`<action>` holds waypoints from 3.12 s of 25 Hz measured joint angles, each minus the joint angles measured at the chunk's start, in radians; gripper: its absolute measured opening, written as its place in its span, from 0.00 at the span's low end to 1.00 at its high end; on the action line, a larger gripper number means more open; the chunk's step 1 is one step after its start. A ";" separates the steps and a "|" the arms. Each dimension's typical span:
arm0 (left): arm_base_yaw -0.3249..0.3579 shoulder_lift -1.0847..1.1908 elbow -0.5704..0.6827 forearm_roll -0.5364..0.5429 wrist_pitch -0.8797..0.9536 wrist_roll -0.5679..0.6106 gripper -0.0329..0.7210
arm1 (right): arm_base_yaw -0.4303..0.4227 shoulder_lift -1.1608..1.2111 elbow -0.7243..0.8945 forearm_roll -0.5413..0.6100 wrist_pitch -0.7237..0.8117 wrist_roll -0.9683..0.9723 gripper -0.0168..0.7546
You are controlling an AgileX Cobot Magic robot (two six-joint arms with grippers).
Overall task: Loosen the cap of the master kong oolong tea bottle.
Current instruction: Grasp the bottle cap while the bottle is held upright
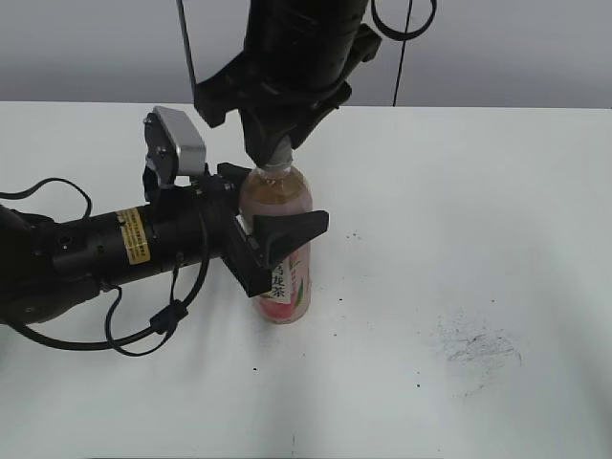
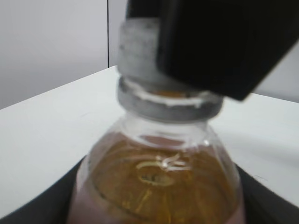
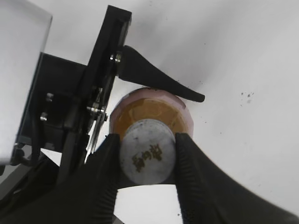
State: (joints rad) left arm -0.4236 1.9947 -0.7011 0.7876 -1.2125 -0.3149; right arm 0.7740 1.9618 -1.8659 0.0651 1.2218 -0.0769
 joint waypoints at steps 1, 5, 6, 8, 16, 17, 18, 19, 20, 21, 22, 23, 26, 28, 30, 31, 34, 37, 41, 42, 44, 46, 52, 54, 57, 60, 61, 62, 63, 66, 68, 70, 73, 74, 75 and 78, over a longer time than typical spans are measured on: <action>0.000 0.000 0.000 0.000 0.000 0.000 0.63 | 0.000 0.000 0.000 0.000 0.000 -0.004 0.37; 0.000 0.000 0.000 0.000 0.000 0.000 0.63 | 0.000 0.000 0.000 0.000 0.000 -0.024 0.37; 0.000 0.000 0.000 0.000 0.000 0.000 0.63 | 0.000 0.000 0.000 0.000 0.000 -0.030 0.37; 0.000 0.000 0.000 0.000 0.000 0.000 0.63 | 0.000 0.000 0.000 0.000 0.000 -0.041 0.37; 0.000 0.000 0.000 0.000 0.000 0.000 0.63 | 0.000 0.000 0.000 0.000 0.000 -0.105 0.37; 0.000 0.000 0.000 0.001 0.000 0.000 0.63 | 0.000 0.000 0.000 0.000 0.000 -0.121 0.37; 0.000 0.000 0.000 0.001 0.000 0.000 0.63 | 0.000 0.000 0.000 0.000 0.000 -0.143 0.37; 0.000 0.000 0.000 0.001 0.000 0.000 0.63 | 0.000 0.000 0.000 0.000 0.000 -0.166 0.37; 0.000 0.000 0.000 0.001 0.000 0.000 0.63 | 0.000 0.000 0.000 0.000 0.000 -0.198 0.37; 0.000 0.000 0.000 0.001 -0.001 0.000 0.63 | 0.000 0.000 0.000 0.000 0.000 -0.240 0.37; 0.000 0.000 0.000 0.002 -0.001 0.000 0.63 | 0.000 0.000 0.000 0.000 0.000 -0.291 0.37; 0.000 0.000 0.000 0.002 -0.001 0.000 0.63 | 0.000 0.000 0.000 0.000 0.000 -0.335 0.37; 0.000 0.000 0.000 0.003 -0.001 0.001 0.63 | 0.000 -0.001 0.000 0.000 0.000 -0.502 0.37; 0.000 0.000 0.000 0.005 -0.001 0.001 0.63 | 0.000 -0.001 0.000 0.000 0.000 -0.635 0.37; 0.000 0.000 0.000 0.008 -0.001 0.004 0.63 | 0.000 -0.001 0.000 0.006 0.001 -0.784 0.37; 0.000 0.000 0.000 0.010 -0.002 0.005 0.63 | -0.001 -0.001 0.000 0.012 0.002 -0.873 0.37; 0.000 0.000 0.000 0.015 -0.004 0.008 0.63 | -0.003 -0.002 0.000 0.025 0.006 -1.148 0.37; 0.000 0.000 0.000 0.015 -0.004 0.009 0.63 | -0.003 -0.003 0.000 0.026 0.006 -1.411 0.37; 0.000 0.000 0.000 0.015 -0.004 0.009 0.63 | -0.003 -0.004 0.000 0.027 0.006 -1.704 0.37; 0.000 0.000 0.000 0.015 -0.004 0.009 0.63 | -0.003 -0.004 0.000 0.027 0.006 -1.774 0.37; 0.000 0.000 0.000 0.015 -0.004 0.009 0.63 | -0.003 -0.004 0.000 0.027 0.006 -1.898 0.37; 0.000 0.000 0.000 0.015 -0.004 0.009 0.63 | -0.003 -0.004 -0.001 0.027 0.004 -2.031 0.37; 0.000 0.000 0.000 0.013 -0.004 0.008 0.63 | -0.003 -0.004 -0.001 0.027 0.002 -2.409 0.37; 0.000 0.000 0.000 0.011 -0.004 0.008 0.63 | -0.003 -0.004 -0.001 0.027 0.001 -2.495 0.37; 0.000 0.000 0.000 0.011 -0.004 0.008 0.63 | -0.003 -0.004 -0.001 0.027 0.001 -2.592 0.37; 0.000 0.000 0.000 0.010 -0.004 0.008 0.63 | -0.003 -0.004 -0.001 0.027 -0.002 -2.641 0.37; 0.000 0.000 0.000 0.010 -0.003 0.008 0.63 | -0.003 -0.004 -0.001 0.027 -0.002 -2.652 0.37; 0.000 0.000 0.000 0.010 -0.003 0.007 0.63 | -0.003 -0.004 -0.001 0.026 -0.002 -2.663 0.37; 0.000 0.000 0.000 0.009 -0.003 0.007 0.63 | -0.003 -0.004 -0.001 0.026 -0.003 -2.669 0.37; 0.000 0.000 0.000 0.008 -0.003 0.006 0.63 | -0.003 -0.005 -0.001 0.023 -0.003 -2.677 0.37; 0.000 0.000 0.000 0.008 -0.003 0.006 0.63 | -0.002 -0.005 -0.001 0.021 -0.003 -2.680 0.37; 0.000 0.000 0.000 0.008 -0.003 0.006 0.63 | -0.002 -0.006 -0.001 0.018 -0.003 -2.684 0.37; -0.001 0.000 0.000 0.009 -0.003 0.007 0.63 | -0.001 -0.008 -0.001 0.011 -0.003 -2.713 0.37; -0.001 0.000 0.000 0.009 -0.003 0.007 0.63 | 0.000 -0.009 -0.001 0.008 -0.003 -2.730 0.37; -0.001 0.000 0.000 0.009 -0.003 0.007 0.63 | 0.000 -0.009 -0.001 0.006 -0.003 -2.747 0.37; -0.001 0.000 0.000 0.009 -0.003 0.008 0.63 | 0.008 -0.009 -0.001 -0.004 -0.003 -2.783 0.37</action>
State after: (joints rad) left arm -0.4242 1.9947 -0.7011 0.7966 -1.2151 -0.3072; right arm 0.7820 1.9528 -1.8668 0.0606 1.2185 -2.8597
